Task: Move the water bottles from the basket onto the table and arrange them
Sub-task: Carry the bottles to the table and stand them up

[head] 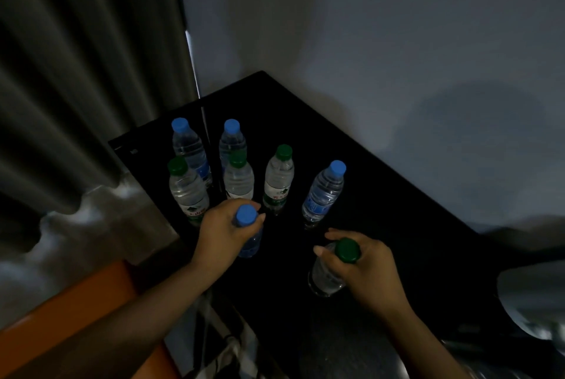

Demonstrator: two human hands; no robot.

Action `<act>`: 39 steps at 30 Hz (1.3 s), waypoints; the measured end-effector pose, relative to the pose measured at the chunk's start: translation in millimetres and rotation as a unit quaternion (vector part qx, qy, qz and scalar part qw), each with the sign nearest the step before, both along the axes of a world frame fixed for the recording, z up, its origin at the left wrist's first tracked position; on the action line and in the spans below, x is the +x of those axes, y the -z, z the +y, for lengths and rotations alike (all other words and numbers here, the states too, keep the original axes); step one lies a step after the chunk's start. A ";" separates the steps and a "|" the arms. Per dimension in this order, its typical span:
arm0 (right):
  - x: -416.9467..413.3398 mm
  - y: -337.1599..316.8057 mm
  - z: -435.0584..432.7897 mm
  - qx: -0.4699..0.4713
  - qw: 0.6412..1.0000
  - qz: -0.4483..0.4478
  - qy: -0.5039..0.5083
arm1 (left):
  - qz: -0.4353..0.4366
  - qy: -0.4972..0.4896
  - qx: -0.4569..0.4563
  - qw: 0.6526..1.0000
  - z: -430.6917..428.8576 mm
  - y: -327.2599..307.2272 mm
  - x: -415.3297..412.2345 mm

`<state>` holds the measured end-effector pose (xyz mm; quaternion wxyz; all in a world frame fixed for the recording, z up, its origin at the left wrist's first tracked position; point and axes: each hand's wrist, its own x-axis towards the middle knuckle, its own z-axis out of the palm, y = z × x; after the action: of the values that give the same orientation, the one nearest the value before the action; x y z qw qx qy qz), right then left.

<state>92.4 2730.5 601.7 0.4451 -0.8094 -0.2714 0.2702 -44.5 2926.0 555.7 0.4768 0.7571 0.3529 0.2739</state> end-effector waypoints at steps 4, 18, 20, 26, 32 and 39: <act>2.3 7.3 4.8 -0.015 1.000 -0.019 -0.010 | -0.004 -0.002 0.016 1.000 3.2 6.7 4.1; 14.4 10.6 40.4 -0.037 0.997 -0.059 -0.042 | 0.010 0.022 0.002 1.000 9.8 10.4 12.8; 16.3 10.0 50.4 -0.024 0.997 -0.065 -0.039 | 0.006 0.019 -0.004 1.000 9.5 12.1 12.6; 23.2 19.5 82.0 0.000 0.997 -0.076 -0.001 | 0.002 0.029 -0.012 1.000 11.7 15.0 11.3; 25.4 23.1 105.1 0.015 0.993 -0.113 0.007 | 0.000 0.038 -0.007 0.999 13.4 15.8 12.4; 22.6 26.8 115.1 -0.005 0.993 -0.119 0.018 | -0.005 0.039 -0.001 0.999 14.3 15.2 11.8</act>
<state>115.0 2845.5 574.9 0.4107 -0.8427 -0.3064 0.1655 -32.7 2940.3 540.5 0.4899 0.7685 0.3207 0.2580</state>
